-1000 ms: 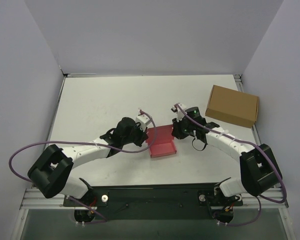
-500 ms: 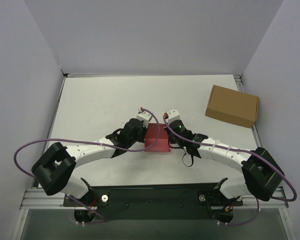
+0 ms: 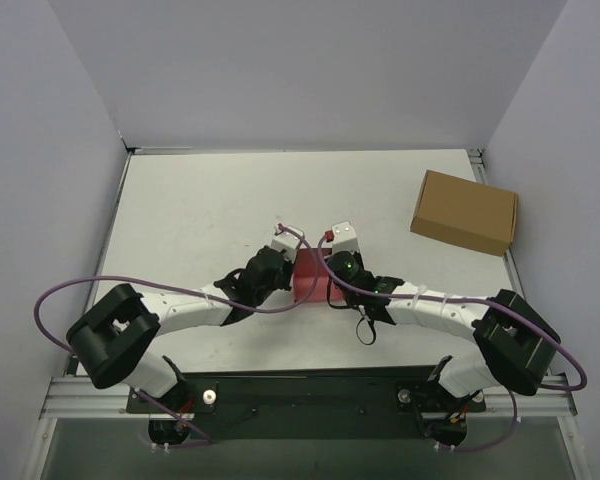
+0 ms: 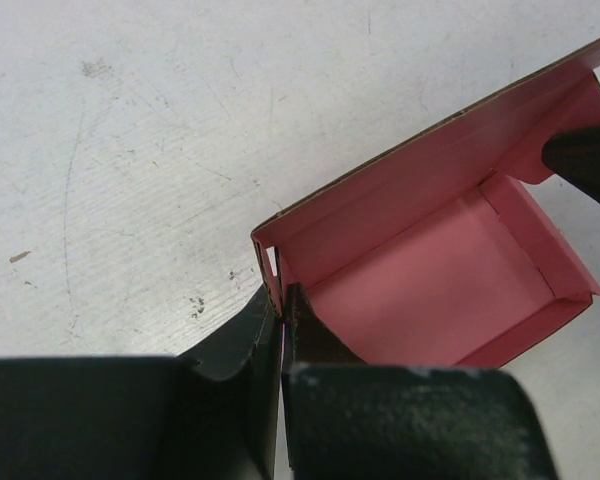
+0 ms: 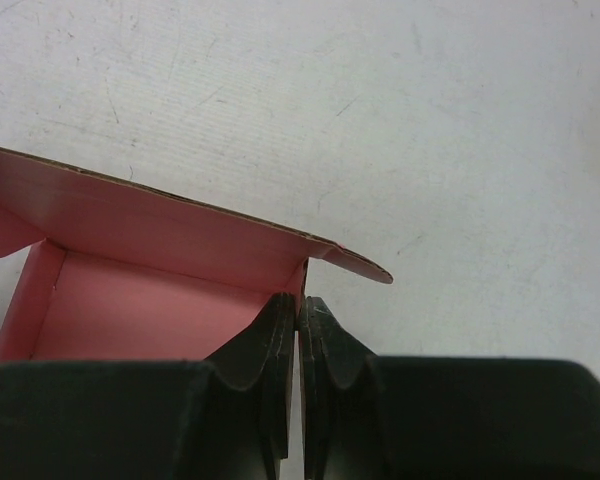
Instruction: Fold the paper box
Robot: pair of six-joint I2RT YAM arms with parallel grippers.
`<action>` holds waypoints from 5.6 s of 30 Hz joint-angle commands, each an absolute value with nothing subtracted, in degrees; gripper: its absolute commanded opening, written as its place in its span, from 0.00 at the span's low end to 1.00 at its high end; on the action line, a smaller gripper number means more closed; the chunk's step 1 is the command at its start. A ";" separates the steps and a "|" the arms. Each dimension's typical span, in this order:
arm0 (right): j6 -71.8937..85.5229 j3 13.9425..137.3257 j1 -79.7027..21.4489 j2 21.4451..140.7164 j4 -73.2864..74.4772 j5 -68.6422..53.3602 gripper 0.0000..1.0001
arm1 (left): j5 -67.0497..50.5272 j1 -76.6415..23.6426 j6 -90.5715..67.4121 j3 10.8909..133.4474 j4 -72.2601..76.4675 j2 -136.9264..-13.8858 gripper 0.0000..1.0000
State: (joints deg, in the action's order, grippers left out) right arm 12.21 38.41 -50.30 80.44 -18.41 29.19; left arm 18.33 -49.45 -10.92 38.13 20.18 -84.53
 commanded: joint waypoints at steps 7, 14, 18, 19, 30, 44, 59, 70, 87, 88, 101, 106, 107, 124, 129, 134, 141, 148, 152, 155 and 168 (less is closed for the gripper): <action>14.94 36.12 -54.49 81.56 -25.93 33.31 0.00 | 18.28 -53.52 -13.36 39.54 22.78 -86.92 0.00; 15.47 37.79 -54.32 82.44 -25.13 35.68 0.00 | 14.33 -52.21 -11.08 44.03 18.11 -86.40 0.00; 15.73 38.23 -53.79 83.05 -26.72 35.86 0.00 | 13.27 -50.81 -9.41 45.79 16.18 -86.48 0.00; 15.82 38.41 -53.62 83.32 -26.89 35.69 0.00 | 13.01 -50.37 -9.23 45.88 16.17 -86.22 0.00; 9.67 37.89 -52.12 84.11 -28.74 29.19 0.00 | 2.82 -41.58 -5.98 41.23 18.89 -82.18 0.60; 5.19 36.74 -45.18 79.11 -23.64 10.20 0.00 | -21.50 -24.79 -7.91 33.66 25.04 -75.67 0.78; 2.81 37.97 -40.43 78.75 -19.34 -2.37 0.00 | -27.60 -23.47 -4.31 40.51 32.25 -89.47 0.65; 2.55 39.02 -38.94 79.01 -16.88 -5.01 0.00 | -31.81 -21.27 -4.92 44.74 34.80 -95.54 0.64; 2.02 40.34 -37.88 79.80 -16.08 -4.66 0.00 | -38.23 -22.41 -6.07 45.09 35.86 -97.82 0.32; 2.02 40.34 -37.88 79.80 -16.00 -4.48 0.00 | -38.06 -22.59 -6.06 44.48 36.21 -97.65 0.27; 5.71 44.20 -44.63 81.82 -17.75 26.48 0.00 | -11.90 -33.82 -3.87 43.16 32.96 -90.62 0.00; 10.27 47.19 -47.90 86.65 -20.48 38.48 0.00 | 2.69 -39.89 -5.53 42.28 36.20 -91.05 0.00; 10.98 47.72 -48.16 87.44 -20.48 40.50 0.00 | 3.68 -40.25 -5.97 41.93 37.08 -91.66 0.00; 23.82 40.00 -53.17 89.39 -26.88 45.88 0.00 | 14.68 -47.29 -13.62 34.02 52.03 -94.40 0.00; 23.55 37.71 -53.17 87.54 -29.35 44.30 0.00 | 11.08 -46.67 -13.36 34.10 52.82 -94.13 0.00; 23.90 37.00 -53.87 87.89 -31.11 44.20 0.00 | 10.81 -47.02 -15.11 34.28 53.79 -95.10 0.00; 25.92 36.21 -55.63 87.98 -30.06 45.61 0.00 | 13.00 -47.72 -17.13 33.84 54.23 -96.42 0.00; 27.86 35.77 -57.83 87.80 -28.39 47.72 0.00 | 19.24 -50.09 -20.91 34.28 51.24 -96.86 0.00; 29.70 35.86 -58.80 87.80 -25.85 48.78 0.00 | 21.53 -51.24 -22.58 33.84 48.96 -96.77 0.00; 31.11 35.42 -59.76 87.63 -24.26 49.65 0.00 | 21.88 -51.94 -23.29 32.09 49.04 -96.59 0.00; 42.96 37.79 -65.12 88.15 -8.73 58.61 0.00 | 25.92 -54.66 -22.33 25.49 49.13 -95.19 0.00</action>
State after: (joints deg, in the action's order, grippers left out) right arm 35.31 36.27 -62.98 88.33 -17.85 57.23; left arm 27.29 -52.53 -20.73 28.86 54.61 -95.07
